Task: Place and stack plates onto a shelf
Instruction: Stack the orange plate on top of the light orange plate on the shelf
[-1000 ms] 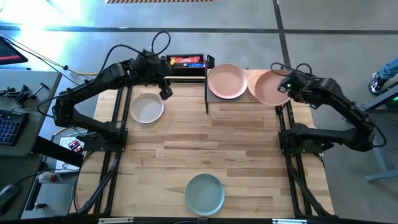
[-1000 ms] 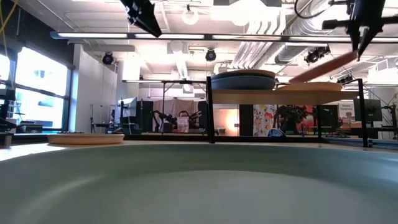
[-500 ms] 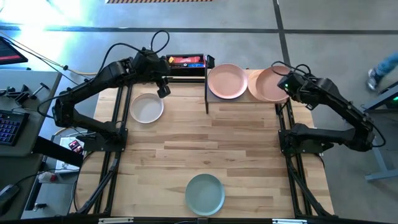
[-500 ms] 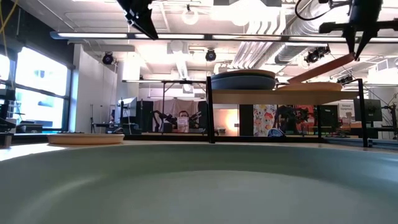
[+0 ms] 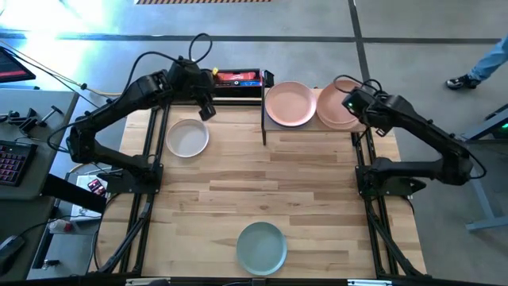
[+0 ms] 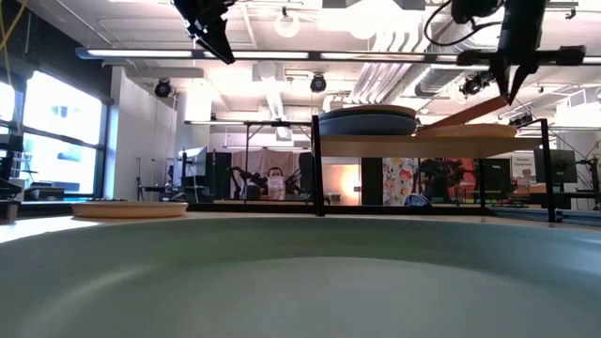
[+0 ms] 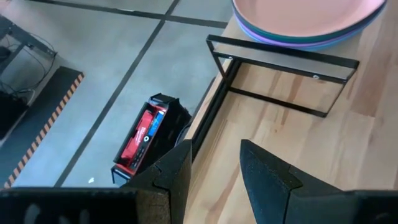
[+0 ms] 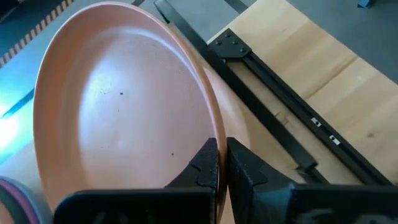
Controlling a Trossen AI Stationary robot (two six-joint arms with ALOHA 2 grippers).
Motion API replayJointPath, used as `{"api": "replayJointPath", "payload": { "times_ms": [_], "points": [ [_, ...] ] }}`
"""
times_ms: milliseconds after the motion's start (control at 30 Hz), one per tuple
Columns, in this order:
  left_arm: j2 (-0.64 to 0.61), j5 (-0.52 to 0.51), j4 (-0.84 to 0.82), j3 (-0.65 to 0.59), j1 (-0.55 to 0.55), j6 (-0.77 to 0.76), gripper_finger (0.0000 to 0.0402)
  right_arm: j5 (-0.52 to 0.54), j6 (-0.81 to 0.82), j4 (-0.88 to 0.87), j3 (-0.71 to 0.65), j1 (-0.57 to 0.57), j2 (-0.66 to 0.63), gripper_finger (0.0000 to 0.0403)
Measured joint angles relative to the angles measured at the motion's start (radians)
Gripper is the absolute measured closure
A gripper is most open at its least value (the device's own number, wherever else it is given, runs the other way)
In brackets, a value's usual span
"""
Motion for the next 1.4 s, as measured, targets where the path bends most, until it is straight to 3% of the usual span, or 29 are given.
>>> {"api": "replayJointPath", "payload": {
  "times_ms": [300,867,1233,1400],
  "points": [
    [0.000,0.000,0.000,0.000,0.026,0.027,0.0275,-0.003,0.000,0.043,0.000,0.000,0.071,0.0403],
    [0.000,0.000,0.000,0.000,0.038,0.027,0.0275,-0.084,-0.077,0.031,0.000,-0.001,0.072,0.0399],
    [0.000,0.001,0.001,0.000,0.038,0.027,0.0275,-0.064,-0.061,0.021,0.000,0.000,0.072,0.0318],
    [0.000,0.001,0.001,0.000,0.038,0.027,0.0275,-0.107,-0.081,0.021,0.000,0.000,0.062,0.0286]
  ]
}}
